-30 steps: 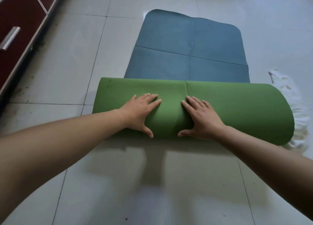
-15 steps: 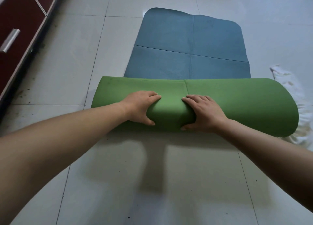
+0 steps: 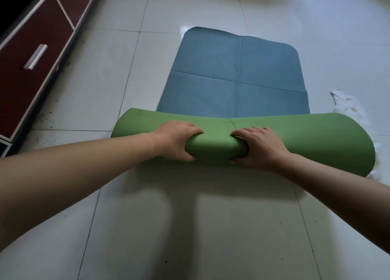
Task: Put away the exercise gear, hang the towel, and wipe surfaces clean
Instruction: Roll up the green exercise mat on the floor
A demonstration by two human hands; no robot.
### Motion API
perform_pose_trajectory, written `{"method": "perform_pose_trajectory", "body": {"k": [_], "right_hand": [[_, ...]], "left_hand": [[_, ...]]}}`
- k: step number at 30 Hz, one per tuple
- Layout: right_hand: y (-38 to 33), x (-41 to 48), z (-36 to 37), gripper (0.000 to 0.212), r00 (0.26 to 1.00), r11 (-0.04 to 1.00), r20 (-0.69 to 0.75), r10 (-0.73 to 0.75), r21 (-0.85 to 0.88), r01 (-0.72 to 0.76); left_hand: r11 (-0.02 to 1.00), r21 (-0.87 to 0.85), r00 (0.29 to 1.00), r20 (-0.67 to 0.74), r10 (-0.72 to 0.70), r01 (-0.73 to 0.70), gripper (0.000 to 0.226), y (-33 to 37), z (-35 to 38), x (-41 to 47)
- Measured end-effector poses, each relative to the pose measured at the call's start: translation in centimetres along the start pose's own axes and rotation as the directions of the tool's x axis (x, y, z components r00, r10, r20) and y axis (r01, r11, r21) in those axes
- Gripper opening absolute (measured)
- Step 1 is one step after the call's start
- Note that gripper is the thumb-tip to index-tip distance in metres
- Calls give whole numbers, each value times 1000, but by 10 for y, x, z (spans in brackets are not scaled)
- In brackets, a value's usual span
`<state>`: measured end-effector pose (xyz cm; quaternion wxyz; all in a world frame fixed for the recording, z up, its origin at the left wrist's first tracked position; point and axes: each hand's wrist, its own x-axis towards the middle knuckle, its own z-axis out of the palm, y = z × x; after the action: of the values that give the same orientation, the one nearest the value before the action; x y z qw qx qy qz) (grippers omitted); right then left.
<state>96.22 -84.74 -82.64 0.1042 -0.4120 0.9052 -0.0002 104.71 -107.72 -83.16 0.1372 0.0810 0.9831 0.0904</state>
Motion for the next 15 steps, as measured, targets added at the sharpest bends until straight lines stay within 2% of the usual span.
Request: {"method": "perform_pose_trajectory", "body": {"k": [9, 15], "right_hand": [[-12, -19, -26, 71, 990, 994, 135, -31, 107, 17], [-4, -4, -24, 68, 987, 984, 156, -24, 179, -4]], "left_hand": [[991, -133, 983, 185, 18, 7, 75, 4, -17, -21], [980, -195, 975, 224, 0, 45, 72, -6, -24, -4]]}}
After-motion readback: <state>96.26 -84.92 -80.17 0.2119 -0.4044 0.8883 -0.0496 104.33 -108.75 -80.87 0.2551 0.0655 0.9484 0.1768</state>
